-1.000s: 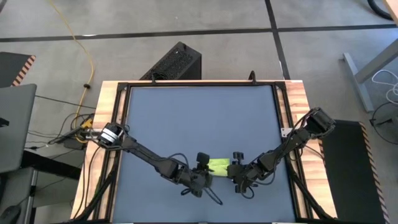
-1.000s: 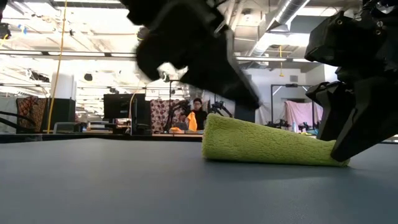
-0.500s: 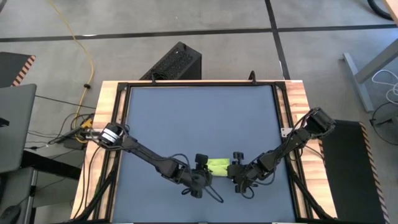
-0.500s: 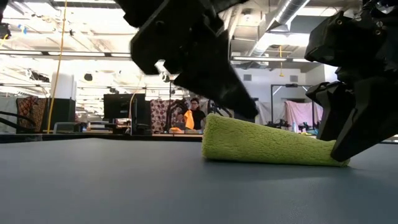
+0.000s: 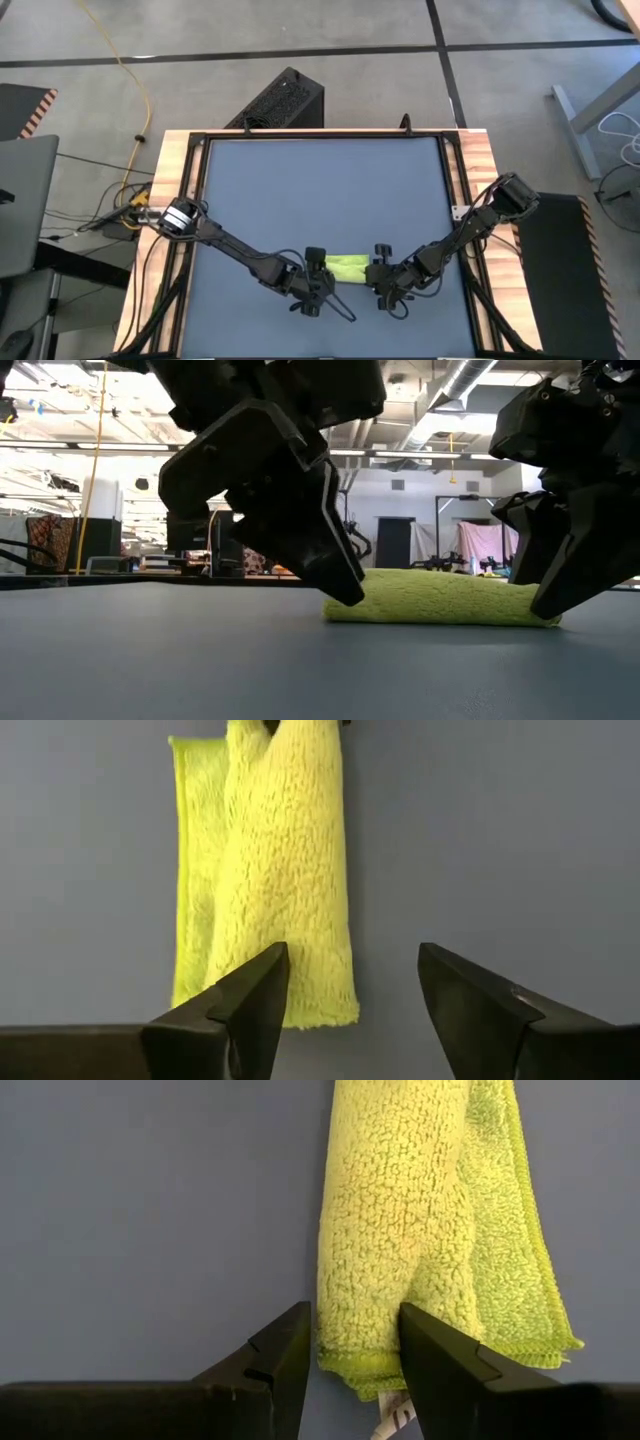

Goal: Roll towel into tight, uniform cylinder
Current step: Roll the green towel

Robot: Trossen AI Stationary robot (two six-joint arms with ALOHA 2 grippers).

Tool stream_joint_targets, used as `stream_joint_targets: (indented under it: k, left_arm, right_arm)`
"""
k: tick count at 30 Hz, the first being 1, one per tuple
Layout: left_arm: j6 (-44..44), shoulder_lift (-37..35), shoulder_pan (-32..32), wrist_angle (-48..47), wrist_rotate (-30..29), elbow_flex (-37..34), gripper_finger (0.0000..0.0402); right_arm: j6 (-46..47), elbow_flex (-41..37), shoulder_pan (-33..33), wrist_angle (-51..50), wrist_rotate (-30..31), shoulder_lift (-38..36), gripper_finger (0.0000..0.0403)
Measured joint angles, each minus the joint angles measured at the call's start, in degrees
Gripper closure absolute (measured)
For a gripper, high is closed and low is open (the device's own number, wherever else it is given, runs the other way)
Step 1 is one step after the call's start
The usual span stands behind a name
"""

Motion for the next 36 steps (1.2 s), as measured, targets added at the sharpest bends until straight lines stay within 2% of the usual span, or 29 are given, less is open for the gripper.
stream_joint_targets:
  k: [7, 16, 19, 22, 26, 28, 32, 36]
  left_arm:
    - [-5.71, -0.04, 0.0, 3.31, 2.14, -3.6, 0.0186]
    - [-15.01, 2.13, 0.88, 5.17, 3.16, -3.63, 0.0193]
    - [-19.26, 3.47, 1.35, 4.85, 4.64, -3.45, 0.0218]
    - [-23.05, 3.91, 1.55, 4.63, 5.35, -3.31, 0.0262]
    - [-25.55, 3.75, 1.98, 3.39, 8.46, -3.3, 0.0341]
    - [-25.91, 3.38, 2.4, 2.57, 11.87, -3.3, 0.0382]
    - [-28.08, 3.37, 3.64, 3.0, 20.73, -3.29, 0.0398]
    - [-29.44, 3.41, 5.4, 6.55, 28.66, -3.43, 0.0401]
  right_arm:
    - [-0.05, 0.0, -0.03, 0.02, 0.01, 0.0, 0.0227]
    - [-0.04, 0.02, -0.14, -0.17, 0.01, 0.0, 0.0227]
    - [-0.17, 0.02, -0.13, -0.32, 0.01, 0.0, 0.0227]
    - [-0.28, 0.02, -0.14, -0.59, -0.01, -0.02, 0.0227]
    - [-0.04, 0.04, -0.14, -1.46, -0.12, -0.02, 0.0227]
    - [1.11, 0.09, -0.14, -2.11, -0.27, -0.03, 0.0227]
    - [1.41, 0.11, -0.19, -2.36, -1.93, -0.07, 0.0233]
    - [2.63, 0.11, -0.19, -2.39, -2.44, -0.09, 0.0258]
